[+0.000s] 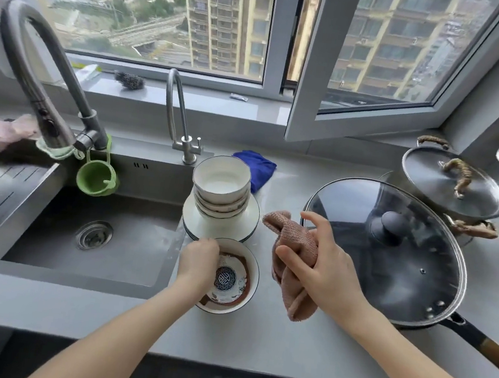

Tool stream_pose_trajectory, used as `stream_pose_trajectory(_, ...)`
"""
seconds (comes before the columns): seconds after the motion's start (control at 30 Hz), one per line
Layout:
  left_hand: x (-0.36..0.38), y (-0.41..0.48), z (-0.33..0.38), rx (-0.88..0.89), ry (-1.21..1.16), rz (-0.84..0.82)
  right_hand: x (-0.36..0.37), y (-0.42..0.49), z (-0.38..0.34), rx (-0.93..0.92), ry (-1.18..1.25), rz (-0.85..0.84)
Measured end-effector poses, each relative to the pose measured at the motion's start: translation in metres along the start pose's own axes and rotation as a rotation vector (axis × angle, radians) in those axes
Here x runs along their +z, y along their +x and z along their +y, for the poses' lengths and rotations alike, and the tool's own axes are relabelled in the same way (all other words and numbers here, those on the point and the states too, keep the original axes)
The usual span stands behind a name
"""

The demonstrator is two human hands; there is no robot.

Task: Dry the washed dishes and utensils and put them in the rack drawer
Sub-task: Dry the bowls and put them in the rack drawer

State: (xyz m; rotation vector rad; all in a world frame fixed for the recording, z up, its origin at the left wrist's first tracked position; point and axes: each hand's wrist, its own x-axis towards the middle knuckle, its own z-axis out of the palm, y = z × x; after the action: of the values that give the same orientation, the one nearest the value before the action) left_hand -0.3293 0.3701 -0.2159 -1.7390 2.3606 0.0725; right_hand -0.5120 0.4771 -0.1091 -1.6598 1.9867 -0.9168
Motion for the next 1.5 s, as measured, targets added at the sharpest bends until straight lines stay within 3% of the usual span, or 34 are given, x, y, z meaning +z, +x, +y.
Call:
stream_pose_trajectory(0.1,-0.003,0.006,-0.006,0.067,-0.062,0.065,-0.001,-0.003,-0.001,-0.005,-0.001,0.015)
stream_pose_trajectory(0.3,-0.008,-0.002,-0.015,0.239,-0.134,0.035,0.0,-0.005,-0.005,-0.017,-0.002,0.043)
stream_pose_trajectory(0.47,-0.009,-0.018,-0.018,0.446,-0.126,0.148,0.009,-0.007,-0.006,-0.053,0.006,0.068)
stream_pose_trajectory(0.57,-0.018,-0.028,-0.018,0.397,-0.348,0.223,0.017,-0.008,-0.004,-0.052,0.016,0.099)
stream_pose_trajectory(0.63,-0.025,-0.032,-0.017,0.16,-0.689,0.263,0.024,-0.007,-0.004,-0.057,0.102,0.109)
stream_pose_trajectory(0.7,-0.031,-0.036,-0.017,-0.087,-1.038,0.174,0.036,-0.007,-0.008,-0.089,0.203,0.091)
stream_pose_trajectory(0.8,-0.05,-0.045,-0.015,-0.114,-1.541,-0.008,0.069,-0.006,-0.006,-0.28,-0.035,0.015)
stream_pose_trajectory(0.87,-0.061,-0.048,-0.015,-0.058,-1.544,0.009,0.089,-0.004,-0.006,-0.373,-0.29,-0.012)
stream_pose_trajectory(0.97,-0.071,-0.048,-0.015,-0.072,-1.434,0.094,0.098,0.004,-0.027,-0.384,-0.431,-0.042)
stream_pose_trajectory(1.07,-0.073,-0.046,-0.023,-0.11,-1.325,0.117,0.095,0.012,-0.037,-0.401,-0.257,-0.314)
stream_pose_trajectory(1.17,-0.076,-0.048,-0.034,-0.113,-1.312,-0.008,0.078,0.018,-0.032,-0.518,-0.166,-0.502)
stream_pose_trajectory(1.3,-0.073,-0.058,-0.036,-0.024,-1.279,-0.169,0.069,0.026,-0.023,-0.854,-0.604,-0.287)
stream_pose_trajectory(1.37,-0.075,-0.061,-0.033,-0.011,-1.3,-0.222,0.075,0.03,-0.023,-0.88,-0.604,-0.095)
stream_pose_trajectory(1.43,-0.08,-0.061,-0.03,-0.014,-1.351,-0.201,0.082,0.029,-0.027,-0.774,-0.451,0.089)
stream_pose_trajectory(1.5,-0.087,-0.059,-0.028,-0.018,-1.383,-0.138,0.091,0.028,-0.031,-0.547,-0.283,0.187)
